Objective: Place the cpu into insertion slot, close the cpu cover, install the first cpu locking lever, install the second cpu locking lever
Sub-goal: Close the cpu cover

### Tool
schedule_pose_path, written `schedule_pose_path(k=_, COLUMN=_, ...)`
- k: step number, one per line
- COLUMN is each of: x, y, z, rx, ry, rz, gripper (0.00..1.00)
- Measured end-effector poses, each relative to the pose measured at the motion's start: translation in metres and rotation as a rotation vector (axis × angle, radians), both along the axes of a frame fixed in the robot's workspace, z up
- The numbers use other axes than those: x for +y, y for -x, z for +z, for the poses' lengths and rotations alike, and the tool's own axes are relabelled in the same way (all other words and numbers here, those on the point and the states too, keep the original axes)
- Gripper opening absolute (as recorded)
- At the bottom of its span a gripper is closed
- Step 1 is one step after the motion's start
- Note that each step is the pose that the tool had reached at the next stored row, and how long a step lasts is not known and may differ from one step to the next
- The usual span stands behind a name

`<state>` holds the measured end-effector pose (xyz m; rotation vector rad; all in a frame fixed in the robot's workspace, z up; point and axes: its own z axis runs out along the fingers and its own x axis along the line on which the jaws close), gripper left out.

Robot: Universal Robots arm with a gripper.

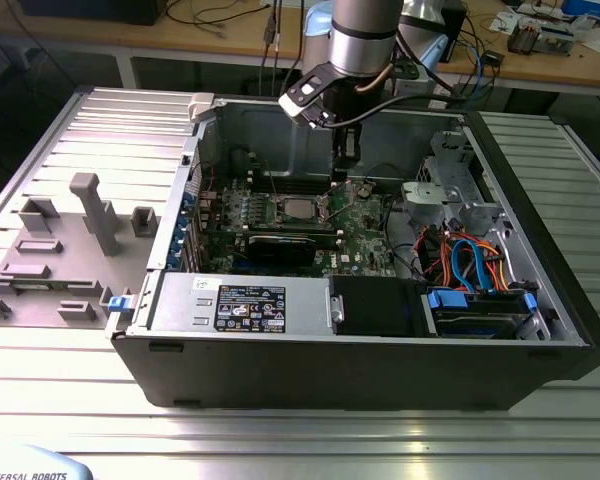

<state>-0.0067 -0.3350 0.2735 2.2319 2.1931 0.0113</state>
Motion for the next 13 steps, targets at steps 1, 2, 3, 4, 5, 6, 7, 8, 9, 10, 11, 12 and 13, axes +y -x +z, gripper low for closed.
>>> schedule_pose_path(k=1, x=0.0, y=-0.0013, z=-0.0002, rx=0.0, ry=0.0, rz=0.0, gripper=0.11)
schedule_pose_path(k=2, x=0.0, y=-0.0045, z=-0.0006, rx=-0.0001, ry=-0.0002, rz=0.0, gripper=0.11)
schedule_pose_path(k=3, x=0.0, y=-0.0075, z=-0.0009, rx=0.0001, ry=-0.0001, rz=0.0, gripper=0.11)
schedule_pose_path(k=4, x=0.0, y=-0.01, z=-0.0011, rx=0.0, ry=-0.0001, rz=0.0, gripper=0.11)
schedule_pose_path(k=5, x=0.0, y=-0.0113, z=-0.0014, rx=-0.0001, ry=-0.0002, rz=0.0, gripper=0.11)
schedule_pose_path(k=6, x=0.0, y=-0.0131, z=-0.0017, rx=0.0, ry=-0.0001, rz=0.0, gripper=0.11)
schedule_pose_path(k=7, x=0.0, y=-0.0156, z=-0.0018, rx=0.0, ry=0.0001, rz=0.0, gripper=0.11)
schedule_pose_path(k=8, x=0.0, y=-0.0174, z=-0.0019, rx=0.0, ry=0.0001, rz=0.0, gripper=0.11)
schedule_pose_path(k=9, x=0.0, y=-0.0192, z=-0.0021, rx=0.0001, ry=-0.0001, rz=0.0, gripper=0.11)
schedule_pose_path(k=10, x=0.0, y=-0.0216, z=-0.0022, rx=0.0002, ry=-0.0001, rz=0.0, gripper=0.11)
schedule_pose_path(k=11, x=0.0, y=-0.0235, z=-0.0023, rx=0.0004, ry=-0.0001, rz=0.0, gripper=0.11)
schedule_pose_path(k=12, x=0.0, y=-0.025, z=-0.0024, rx=0.0005, ry=-0.0001, rz=0.0, gripper=0.11)
schedule_pose_path(k=13, x=0.0, y=-0.0279, z=-0.0025, rx=0.0007, ry=-0.0003, rz=0.0, gripper=0.11)
